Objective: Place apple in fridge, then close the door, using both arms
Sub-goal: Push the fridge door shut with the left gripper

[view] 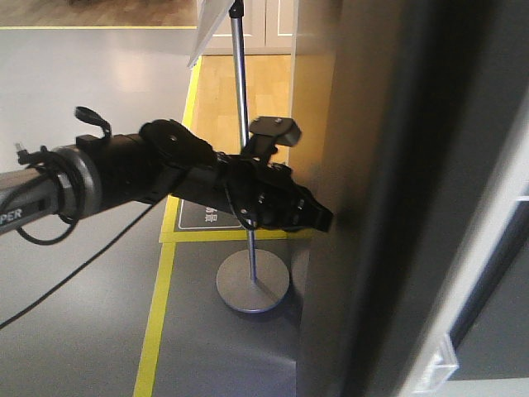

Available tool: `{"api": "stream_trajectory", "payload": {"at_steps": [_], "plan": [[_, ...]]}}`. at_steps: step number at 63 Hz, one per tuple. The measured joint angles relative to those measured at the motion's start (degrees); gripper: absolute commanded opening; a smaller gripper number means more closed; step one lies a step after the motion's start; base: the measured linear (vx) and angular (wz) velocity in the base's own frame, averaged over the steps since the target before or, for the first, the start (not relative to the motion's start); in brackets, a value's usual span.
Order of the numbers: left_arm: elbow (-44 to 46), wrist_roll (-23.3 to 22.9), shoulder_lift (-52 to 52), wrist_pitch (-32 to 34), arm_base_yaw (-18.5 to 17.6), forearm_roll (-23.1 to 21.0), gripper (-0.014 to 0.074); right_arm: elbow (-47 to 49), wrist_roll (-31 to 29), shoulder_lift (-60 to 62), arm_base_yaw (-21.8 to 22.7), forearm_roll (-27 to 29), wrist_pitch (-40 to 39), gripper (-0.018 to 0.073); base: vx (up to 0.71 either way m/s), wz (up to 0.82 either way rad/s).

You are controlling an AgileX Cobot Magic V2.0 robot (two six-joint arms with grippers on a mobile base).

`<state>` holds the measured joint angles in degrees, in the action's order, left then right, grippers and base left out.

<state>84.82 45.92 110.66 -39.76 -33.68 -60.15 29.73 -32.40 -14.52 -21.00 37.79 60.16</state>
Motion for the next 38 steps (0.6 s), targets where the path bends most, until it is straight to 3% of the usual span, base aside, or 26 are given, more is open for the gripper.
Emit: {"api": "stream_trajectory", "payload": {"at_steps": [13,29,38], "plan": [[0.00,0.04,0.00,-0.05,-1.94,0.91,-0.0006,0.00,0.00,0.00,0.00,0.01,0.00,0.0519,0.00,0.00],[-0.34,-5.73,-5.10,-0.12,-1.94,11.76,-0.0006,0.00,0.00,0.00,0.00,0.06,0.00,0.0519,0.00,0.00],[-5.06,-9.38,-12.09,2.14,-1.94,17.97,-0.0006,0.00,0.00,0.00,0.00,0.06,0.00,0.0519,0.00,0.00]]}}
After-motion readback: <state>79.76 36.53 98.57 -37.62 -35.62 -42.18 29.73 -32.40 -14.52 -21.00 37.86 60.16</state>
